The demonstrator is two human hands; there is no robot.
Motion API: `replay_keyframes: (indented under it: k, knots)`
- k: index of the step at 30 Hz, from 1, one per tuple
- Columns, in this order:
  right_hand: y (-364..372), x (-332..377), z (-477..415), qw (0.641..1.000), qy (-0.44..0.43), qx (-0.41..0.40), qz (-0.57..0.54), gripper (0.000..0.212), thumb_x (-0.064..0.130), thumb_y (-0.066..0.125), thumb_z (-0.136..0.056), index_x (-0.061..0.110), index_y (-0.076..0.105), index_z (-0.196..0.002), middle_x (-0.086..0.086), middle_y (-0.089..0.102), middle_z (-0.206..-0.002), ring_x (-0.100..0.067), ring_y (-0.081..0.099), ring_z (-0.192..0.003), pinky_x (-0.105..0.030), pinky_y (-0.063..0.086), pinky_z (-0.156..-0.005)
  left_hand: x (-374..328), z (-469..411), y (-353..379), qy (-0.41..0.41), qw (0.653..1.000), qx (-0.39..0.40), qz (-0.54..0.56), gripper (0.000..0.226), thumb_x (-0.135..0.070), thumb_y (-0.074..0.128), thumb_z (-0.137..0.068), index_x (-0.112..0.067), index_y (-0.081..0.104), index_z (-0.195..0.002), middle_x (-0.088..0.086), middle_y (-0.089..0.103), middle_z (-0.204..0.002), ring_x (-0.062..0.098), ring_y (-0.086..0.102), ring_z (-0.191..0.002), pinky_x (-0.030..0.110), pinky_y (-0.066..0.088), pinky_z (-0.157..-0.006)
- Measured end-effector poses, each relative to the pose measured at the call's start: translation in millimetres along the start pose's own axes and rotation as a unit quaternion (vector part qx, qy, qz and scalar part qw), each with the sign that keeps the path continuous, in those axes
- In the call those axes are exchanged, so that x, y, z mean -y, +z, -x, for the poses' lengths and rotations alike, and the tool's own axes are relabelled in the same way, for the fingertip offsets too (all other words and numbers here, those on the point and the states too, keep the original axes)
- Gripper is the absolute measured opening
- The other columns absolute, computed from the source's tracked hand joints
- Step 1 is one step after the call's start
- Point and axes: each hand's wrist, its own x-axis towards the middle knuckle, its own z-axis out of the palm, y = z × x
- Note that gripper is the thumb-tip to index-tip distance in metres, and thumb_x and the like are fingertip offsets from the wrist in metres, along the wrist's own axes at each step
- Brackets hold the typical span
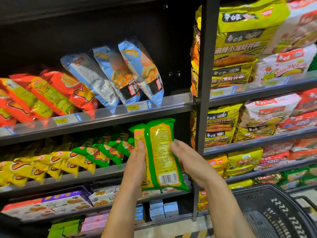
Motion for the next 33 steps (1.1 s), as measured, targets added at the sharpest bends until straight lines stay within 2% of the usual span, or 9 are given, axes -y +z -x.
replay_keyframes:
  k: [5,8,11,15,24,27,29,32,33]
  knots:
    - [-1.2,-4.2,1.8,0.998,-0.055,-0.015,-0.023,0.049,0.022,0.075,-0.088,0.016,0.061,-0.135,-0.004,0.075,-0.126,-0.022,0.072,-0.118,-0.037,0.060,-0.097,-0.1,2.9,-2.0,0.090,0.995,0.034,-0.022,0.029,-0.059,0.056,-0.095,-0.056,0.063,-0.122,-0.012,0.074,-0.128,0.014,0.069,-0.122,0.051,0.052,-0.108]
    - [-11.2,-11.2,4.7,0.995,-0.089,-0.039,-0.017,0.046,0.013,0.077,-0.083,0.021,0.067,-0.127,0.000,0.077,-0.123,-0.018,0.071,-0.118,-0.030,0.058,-0.095,4.3,4.7,-7.0,0.108,0.991,0.081,-0.014,0.052,-0.037,0.064,-0.091,-0.030,0.055,-0.142,-0.012,0.071,-0.135,0.011,0.064,-0.130,0.040,0.051,-0.111]
    - [-17.9,-16.3,5.2,0.995,-0.082,-0.056,0.001,0.047,0.013,0.082,-0.073,0.022,0.069,-0.118,0.004,0.079,-0.113,-0.014,0.072,-0.112,-0.031,0.057,-0.095,7.7,2.9,-10.4,0.109,0.988,0.111,-0.010,0.049,-0.023,0.067,-0.086,-0.029,0.054,-0.133,-0.023,0.075,-0.121,-0.002,0.066,-0.119,0.017,0.055,-0.093]
    - [-25.0,-22.4,-0.2,0.993,-0.091,-0.069,0.023,0.042,0.010,0.088,-0.077,0.033,0.077,-0.110,0.003,0.078,-0.116,-0.017,0.070,-0.117,-0.038,0.054,-0.103,9.7,-1.8,-15.1,0.097,0.987,0.125,0.001,0.050,-0.014,0.071,-0.086,-0.019,0.055,-0.133,-0.012,0.077,-0.120,0.003,0.070,-0.115,0.018,0.056,-0.088]
    - [-23.5,-10.1,-3.4,0.997,-0.003,-0.045,-0.066,0.055,0.046,0.080,-0.084,0.007,0.071,-0.121,-0.016,0.076,-0.122,-0.032,0.073,-0.115,-0.049,0.056,-0.103,0.3,-10.2,-13.6,-0.003,0.991,0.123,0.048,0.075,-0.043,0.085,-0.083,-0.024,0.053,-0.148,0.005,0.071,-0.136,0.023,0.072,-0.120,0.046,0.059,-0.098]
    - [-18.4,2.1,-3.0,0.995,0.055,-0.060,-0.053,0.048,0.045,0.066,-0.095,0.003,0.075,-0.115,-0.014,0.081,-0.106,-0.022,0.079,-0.092,-0.030,0.063,-0.077,-7.8,-5.9,-3.7,-0.033,0.993,0.109,0.031,0.036,-0.046,0.067,-0.095,-0.019,0.065,-0.119,-0.006,0.078,-0.097,0.007,0.075,-0.081,0.025,0.059,-0.075]
    - [-15.9,8.4,-4.9,0.995,0.076,-0.064,-0.001,0.046,0.049,0.061,-0.099,0.006,0.077,-0.104,-0.002,0.082,-0.084,-0.007,0.077,-0.071,-0.018,0.059,-0.064,-18.2,0.1,-4.1,-0.071,0.989,0.125,0.028,0.022,-0.053,0.062,-0.098,-0.031,0.061,-0.100,-0.013,0.067,-0.088,0.003,0.064,-0.072,0.026,0.049,-0.083]
    - [-14.1,15.1,-8.0,0.990,0.100,-0.077,0.056,0.045,0.061,0.059,-0.096,0.020,0.075,-0.085,0.004,0.078,-0.070,-0.006,0.073,-0.065,-0.028,0.059,-0.093,-15.4,-5.5,-6.1,-0.119,0.985,0.109,0.066,0.039,-0.055,0.069,-0.093,-0.022,0.071,-0.113,0.003,0.082,-0.097,0.021,0.080,-0.082,0.036,0.055,-0.081]
    - [-11.6,19.7,-8.1,0.990,0.106,-0.082,0.053,0.042,0.059,0.057,-0.097,0.023,0.071,-0.082,0.004,0.075,-0.071,-0.003,0.069,-0.061,-0.021,0.059,-0.086,-12.4,-8.1,-8.5,-0.114,0.984,0.116,0.069,0.042,-0.057,0.072,-0.091,-0.021,0.071,-0.114,0.004,0.083,-0.100,0.019,0.081,-0.084,0.036,0.057,-0.078]
